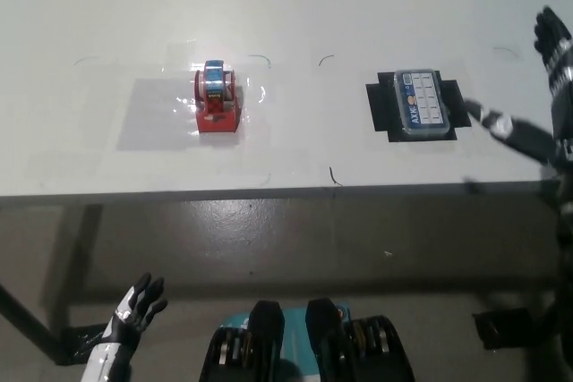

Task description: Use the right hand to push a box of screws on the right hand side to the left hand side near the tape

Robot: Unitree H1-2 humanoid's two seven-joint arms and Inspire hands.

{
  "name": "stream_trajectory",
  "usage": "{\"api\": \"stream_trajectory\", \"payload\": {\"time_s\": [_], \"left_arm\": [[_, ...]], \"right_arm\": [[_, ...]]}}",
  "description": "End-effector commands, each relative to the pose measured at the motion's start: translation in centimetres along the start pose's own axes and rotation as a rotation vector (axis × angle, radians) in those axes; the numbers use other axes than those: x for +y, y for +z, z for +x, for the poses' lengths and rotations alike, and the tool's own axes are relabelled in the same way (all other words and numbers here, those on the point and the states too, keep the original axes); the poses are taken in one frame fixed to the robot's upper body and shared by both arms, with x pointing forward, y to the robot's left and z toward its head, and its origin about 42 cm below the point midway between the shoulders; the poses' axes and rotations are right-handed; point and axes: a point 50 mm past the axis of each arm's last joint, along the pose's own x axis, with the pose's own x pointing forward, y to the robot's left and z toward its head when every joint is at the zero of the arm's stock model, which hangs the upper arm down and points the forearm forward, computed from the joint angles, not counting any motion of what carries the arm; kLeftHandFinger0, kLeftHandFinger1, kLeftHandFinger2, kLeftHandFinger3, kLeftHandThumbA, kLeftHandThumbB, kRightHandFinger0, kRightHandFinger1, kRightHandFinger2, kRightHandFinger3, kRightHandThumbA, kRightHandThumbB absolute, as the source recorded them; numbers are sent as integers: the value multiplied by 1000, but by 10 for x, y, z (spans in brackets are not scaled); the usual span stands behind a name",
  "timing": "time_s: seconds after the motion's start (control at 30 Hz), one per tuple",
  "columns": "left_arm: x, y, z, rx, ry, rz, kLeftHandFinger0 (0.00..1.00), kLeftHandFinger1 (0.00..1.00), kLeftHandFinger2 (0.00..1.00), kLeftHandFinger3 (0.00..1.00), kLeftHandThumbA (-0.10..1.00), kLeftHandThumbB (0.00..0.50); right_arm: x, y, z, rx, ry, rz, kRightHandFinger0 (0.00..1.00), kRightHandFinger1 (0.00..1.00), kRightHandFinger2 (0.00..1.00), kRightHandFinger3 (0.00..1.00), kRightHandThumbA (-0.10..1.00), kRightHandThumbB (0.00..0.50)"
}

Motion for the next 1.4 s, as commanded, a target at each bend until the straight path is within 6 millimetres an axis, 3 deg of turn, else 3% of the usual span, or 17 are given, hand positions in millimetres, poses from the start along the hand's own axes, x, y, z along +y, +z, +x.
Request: {"api": "stream_trajectory", "payload": {"time_s": [0.0,0.13,0.3,0.43,0.67,0.8,0.93,1.1,1.13,1.17,1.23,1.37], "left_arm": [[2,12,-1,-56,-7,5,1000,1000,1000,1000,1000,0],[1,12,-2,-57,-10,3,1000,1000,1000,1000,1000,0],[0,11,-6,-46,-2,2,1000,1000,1000,1000,997,1],[2,11,-5,-48,1,3,1000,1000,1000,1000,998,3],[1,13,0,-57,-6,9,1000,1000,1000,1000,1000,3],[1,14,-1,-64,-13,1,1000,1000,1000,1000,1000,0],[0,16,-1,-67,-10,-4,1000,1000,1000,1000,990,1],[0,18,2,-75,-10,4,1000,1000,1000,1000,1000,9],[0,19,1,-72,-13,6,1000,1000,1000,1000,1000,16],[0,19,2,-73,-14,7,1000,1000,1000,1000,1000,14],[0,20,3,-76,-11,3,1000,1000,1000,1000,1000,10],[1,21,2,-79,-10,7,1000,1000,1000,1000,1000,0]], "right_arm": [[-7,14,51,-22,-40,0,1000,1000,1000,1000,1000,204],[-5,8,81,55,-61,97,1000,1000,1000,1000,1000,163],[-3,-2,105,126,-73,152,1000,1000,1000,1000,1000,196],[-1,-16,123,216,-89,213,1000,1000,1000,1000,1000,184],[-1,-36,139,340,-109,249,1000,1000,1000,1000,1000,177],[3,-49,134,415,-98,245,1000,1000,1000,1000,1000,175],[4,-66,121,500,-100,238,1000,1000,1000,1000,1000,132],[10,-80,106,548,-101,248,1000,1000,1000,1000,996,129],[11,-84,101,562,-99,258,1000,1000,1000,1000,935,70],[12,-87,98,574,-98,254,1000,1000,1000,1000,967,124],[15,-97,86,626,-107,261,1000,1000,1000,1000,1000,159],[21,-112,64,678,-114,262,1000,1000,1000,1000,1000,168]]}}
